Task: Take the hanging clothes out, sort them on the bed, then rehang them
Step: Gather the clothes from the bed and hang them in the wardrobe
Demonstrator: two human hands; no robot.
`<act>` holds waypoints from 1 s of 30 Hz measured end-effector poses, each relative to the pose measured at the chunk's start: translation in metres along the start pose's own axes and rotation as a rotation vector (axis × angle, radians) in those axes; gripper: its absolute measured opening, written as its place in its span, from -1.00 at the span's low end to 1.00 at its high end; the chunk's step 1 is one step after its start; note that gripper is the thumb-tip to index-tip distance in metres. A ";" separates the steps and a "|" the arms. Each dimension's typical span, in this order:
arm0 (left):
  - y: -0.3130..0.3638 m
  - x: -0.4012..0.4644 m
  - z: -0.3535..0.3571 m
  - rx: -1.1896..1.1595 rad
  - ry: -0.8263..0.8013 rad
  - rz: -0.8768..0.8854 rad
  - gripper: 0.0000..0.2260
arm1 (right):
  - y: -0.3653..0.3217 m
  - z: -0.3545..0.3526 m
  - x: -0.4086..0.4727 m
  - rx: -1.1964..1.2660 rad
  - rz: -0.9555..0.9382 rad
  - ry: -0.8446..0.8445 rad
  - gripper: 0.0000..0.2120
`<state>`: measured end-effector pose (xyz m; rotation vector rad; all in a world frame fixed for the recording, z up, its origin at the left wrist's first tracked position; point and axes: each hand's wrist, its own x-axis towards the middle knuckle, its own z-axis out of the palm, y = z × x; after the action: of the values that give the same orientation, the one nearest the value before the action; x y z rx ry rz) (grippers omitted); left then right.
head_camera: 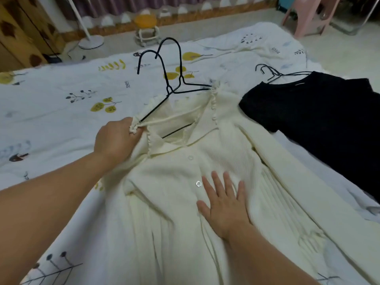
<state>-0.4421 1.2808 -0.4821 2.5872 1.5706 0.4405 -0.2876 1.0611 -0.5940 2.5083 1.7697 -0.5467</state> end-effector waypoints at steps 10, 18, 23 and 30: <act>0.023 -0.054 -0.155 -0.173 0.009 -0.069 -0.69 | -0.028 -0.115 -0.087 0.329 0.073 0.083 -0.65; 0.034 -0.108 -0.303 -0.259 0.111 0.105 -0.75 | -0.016 -0.345 -0.169 0.473 0.184 0.771 -0.64; 0.034 -0.151 -0.381 -0.299 0.206 0.197 -0.82 | -0.022 -0.423 -0.248 0.333 0.132 0.770 -0.33; 0.022 -0.171 -0.473 -0.191 0.322 0.290 -0.92 | -0.051 -0.508 -0.361 0.244 -0.020 0.774 -0.27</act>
<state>-0.6321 1.0837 -0.0594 2.6976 1.1511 1.0221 -0.3044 0.8620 -0.0015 3.1494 2.0162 0.2918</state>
